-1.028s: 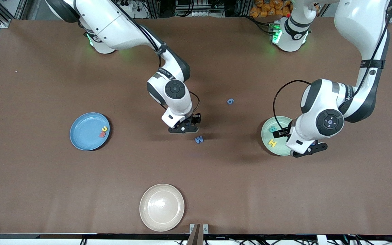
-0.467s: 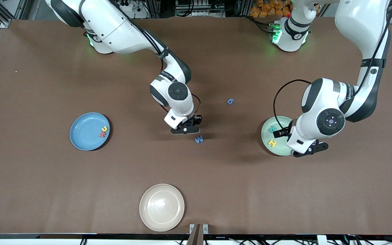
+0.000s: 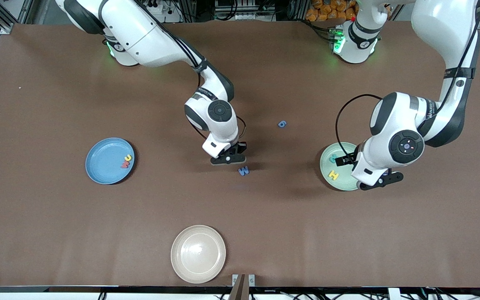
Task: Sort upper and lower case letters into plates
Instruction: 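Move the right gripper to the blue lowercase e and grasp it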
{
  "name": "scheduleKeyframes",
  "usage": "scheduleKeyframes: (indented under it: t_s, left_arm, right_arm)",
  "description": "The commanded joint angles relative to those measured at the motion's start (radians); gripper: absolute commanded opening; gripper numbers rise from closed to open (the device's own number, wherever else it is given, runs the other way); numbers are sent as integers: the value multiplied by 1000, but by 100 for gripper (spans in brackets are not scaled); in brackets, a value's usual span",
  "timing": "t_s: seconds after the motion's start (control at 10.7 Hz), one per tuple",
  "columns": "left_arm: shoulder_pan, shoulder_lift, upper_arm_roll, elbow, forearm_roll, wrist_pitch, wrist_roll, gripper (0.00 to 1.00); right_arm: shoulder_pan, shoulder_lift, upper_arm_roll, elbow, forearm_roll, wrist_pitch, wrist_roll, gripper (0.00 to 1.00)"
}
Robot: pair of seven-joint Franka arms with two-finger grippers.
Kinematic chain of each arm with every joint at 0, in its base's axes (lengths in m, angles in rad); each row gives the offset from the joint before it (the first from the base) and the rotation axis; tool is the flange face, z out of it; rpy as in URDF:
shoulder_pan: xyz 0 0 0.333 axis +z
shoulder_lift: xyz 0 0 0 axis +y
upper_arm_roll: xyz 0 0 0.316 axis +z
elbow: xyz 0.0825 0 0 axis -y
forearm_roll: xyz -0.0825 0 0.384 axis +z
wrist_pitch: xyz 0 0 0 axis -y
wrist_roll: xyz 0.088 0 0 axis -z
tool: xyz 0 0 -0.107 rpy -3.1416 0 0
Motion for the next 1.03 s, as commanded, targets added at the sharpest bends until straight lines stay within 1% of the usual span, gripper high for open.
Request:
scheduleKeyframes:
  t_s: [0.0, 0.09, 0.19, 0.28, 0.47, 0.56, 0.75, 0.84, 0.93]
  left_arm:
    - [-3, -21, -5, -1, 11, -22, -34, 100]
    - [-3, -25, -11, -1, 11, -24, -37, 100]
    - [1, -31, -14, -1, 11, -44, -36, 100]
    - [10, -51, -14, -1, 10, -50, -27, 100]
    - [13, -48, -11, 33, -15, -50, -34, 100]
    - [13, -47, -3, 39, -17, -50, -33, 100]
    - [14, -48, -3, 39, -14, -48, -34, 100]
    - [14, -53, -2, 39, -12, -50, -36, 100]
    - [11, -53, -3, 38, -12, -50, -41, 100]
  right_arm:
    - [-14, 0, -8, 25, -32, 0, 12, 0]
    - [-37, -24, -7, 19, -24, -14, -11, 0]
    - [-60, -53, -4, 14, -13, -58, -41, 0]
    - [-89, -91, -1, 14, 13, -139, -86, 0]
    - [-164, -182, -5, 10, 147, -283, -293, 0]
    - [-210, -222, -11, 10, 174, -366, -396, 0]
    - [-275, -279, -58, 8, 175, -504, -562, 0]
    - [-301, -296, -98, 2, 175, -564, -653, 0]
    - [-318, -319, -144, -28, 175, -581, -745, 0]
